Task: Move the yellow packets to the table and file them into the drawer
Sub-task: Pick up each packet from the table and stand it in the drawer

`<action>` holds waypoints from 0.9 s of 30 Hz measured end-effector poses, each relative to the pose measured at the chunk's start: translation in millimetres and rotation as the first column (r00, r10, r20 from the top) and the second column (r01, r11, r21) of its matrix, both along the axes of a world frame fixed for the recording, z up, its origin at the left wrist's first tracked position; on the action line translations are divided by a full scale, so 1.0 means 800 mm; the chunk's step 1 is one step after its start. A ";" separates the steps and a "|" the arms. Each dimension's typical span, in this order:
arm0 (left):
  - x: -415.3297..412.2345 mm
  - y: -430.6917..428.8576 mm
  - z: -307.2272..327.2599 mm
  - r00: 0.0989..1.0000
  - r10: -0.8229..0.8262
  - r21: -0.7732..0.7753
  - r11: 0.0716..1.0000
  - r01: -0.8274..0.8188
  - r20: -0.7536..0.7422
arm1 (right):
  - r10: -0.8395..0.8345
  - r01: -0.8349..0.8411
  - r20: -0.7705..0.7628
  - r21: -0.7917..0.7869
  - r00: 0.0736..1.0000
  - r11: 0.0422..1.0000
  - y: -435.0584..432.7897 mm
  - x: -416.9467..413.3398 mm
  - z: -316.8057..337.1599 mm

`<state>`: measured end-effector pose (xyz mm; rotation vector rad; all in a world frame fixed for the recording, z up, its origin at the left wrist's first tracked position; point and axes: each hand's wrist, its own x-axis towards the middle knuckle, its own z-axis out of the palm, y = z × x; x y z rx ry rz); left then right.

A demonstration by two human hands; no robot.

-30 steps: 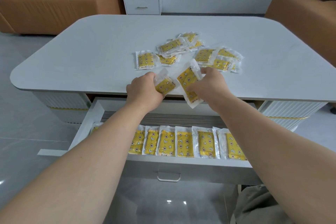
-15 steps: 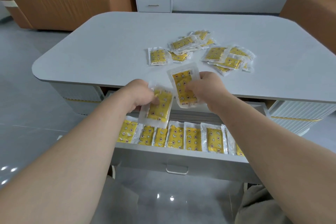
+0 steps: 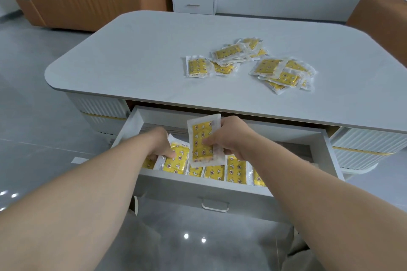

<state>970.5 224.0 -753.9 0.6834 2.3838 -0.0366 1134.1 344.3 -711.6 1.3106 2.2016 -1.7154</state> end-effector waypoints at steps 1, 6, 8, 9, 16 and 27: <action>-0.001 -0.001 0.000 0.999 -0.044 -0.031 0.999 0.043 -0.029 | -0.005 0.005 0.018 -0.006 1.000 1.000 0.001 -0.002 -0.005; -0.004 -0.010 -0.003 0.954 -0.237 -0.142 0.967 0.213 -0.183 | -0.057 0.062 0.070 -0.078 0.996 0.995 -0.002 -0.016 -0.023; -0.005 -0.012 0.001 0.936 -0.266 -0.152 0.960 0.236 -0.229 | -0.094 0.101 0.083 -0.090 0.992 0.991 -0.007 -0.021 -0.032; -0.005 -0.011 0.004 0.926 -0.285 -0.163 0.954 0.251 -0.247 | -0.103 0.112 0.096 -0.097 0.990 0.989 -0.010 -0.023 -0.037; -0.009 0.006 0.044 0.894 -0.342 -0.275 0.924 0.265 -0.289 | -0.072 0.093 0.158 -0.132 0.985 0.987 -0.029 -0.037 -0.073; 0.004 0.012 0.050 0.870 -0.395 -0.271 0.908 0.320 -0.295 | 0.180 -0.305 0.400 0.276 0.899 0.911 -0.024 -0.038 -0.083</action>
